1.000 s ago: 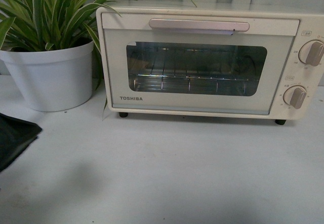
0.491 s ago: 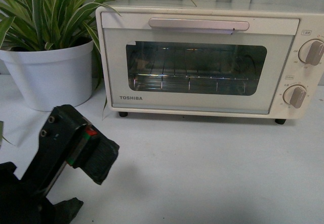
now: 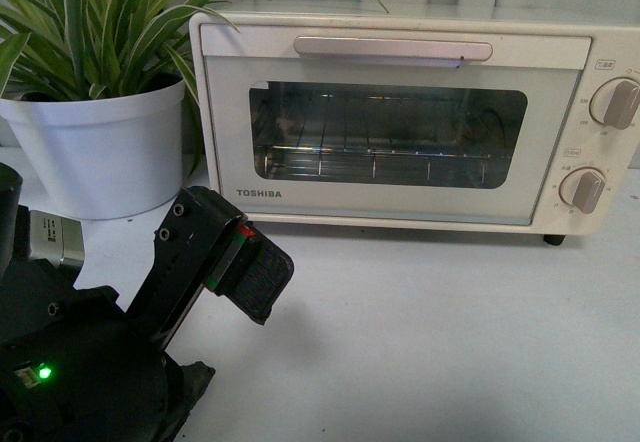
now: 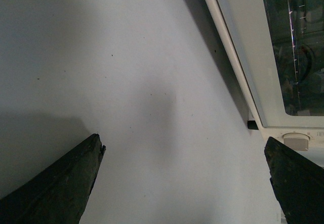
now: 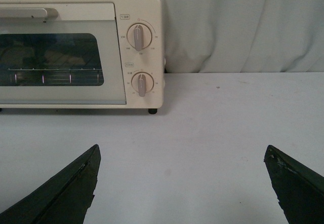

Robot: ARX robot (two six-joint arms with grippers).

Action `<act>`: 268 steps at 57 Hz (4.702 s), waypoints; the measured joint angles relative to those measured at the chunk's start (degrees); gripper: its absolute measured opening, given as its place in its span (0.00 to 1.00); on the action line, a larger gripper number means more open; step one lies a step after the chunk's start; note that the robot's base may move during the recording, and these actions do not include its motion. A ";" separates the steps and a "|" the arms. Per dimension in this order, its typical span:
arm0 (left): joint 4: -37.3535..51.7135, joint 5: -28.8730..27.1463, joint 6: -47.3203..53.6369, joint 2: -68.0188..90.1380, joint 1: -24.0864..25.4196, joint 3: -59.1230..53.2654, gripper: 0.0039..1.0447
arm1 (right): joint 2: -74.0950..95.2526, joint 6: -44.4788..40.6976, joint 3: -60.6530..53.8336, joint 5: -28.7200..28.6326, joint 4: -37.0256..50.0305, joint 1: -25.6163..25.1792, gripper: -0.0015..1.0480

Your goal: Open oven

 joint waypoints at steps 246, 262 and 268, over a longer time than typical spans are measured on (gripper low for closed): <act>0.17 1.33 -1.29 -4.20 1.97 -4.31 0.94 | 53.83 7.65 30.14 -5.07 -4.11 15.52 0.91; 0.50 1.38 -1.29 -6.78 2.29 -6.95 0.94 | 51.39 6.80 26.69 -5.18 -3.37 15.15 0.91; 0.48 1.20 -1.22 -7.54 2.32 -7.63 0.94 | 50.40 6.69 25.55 -5.81 -3.72 14.62 0.91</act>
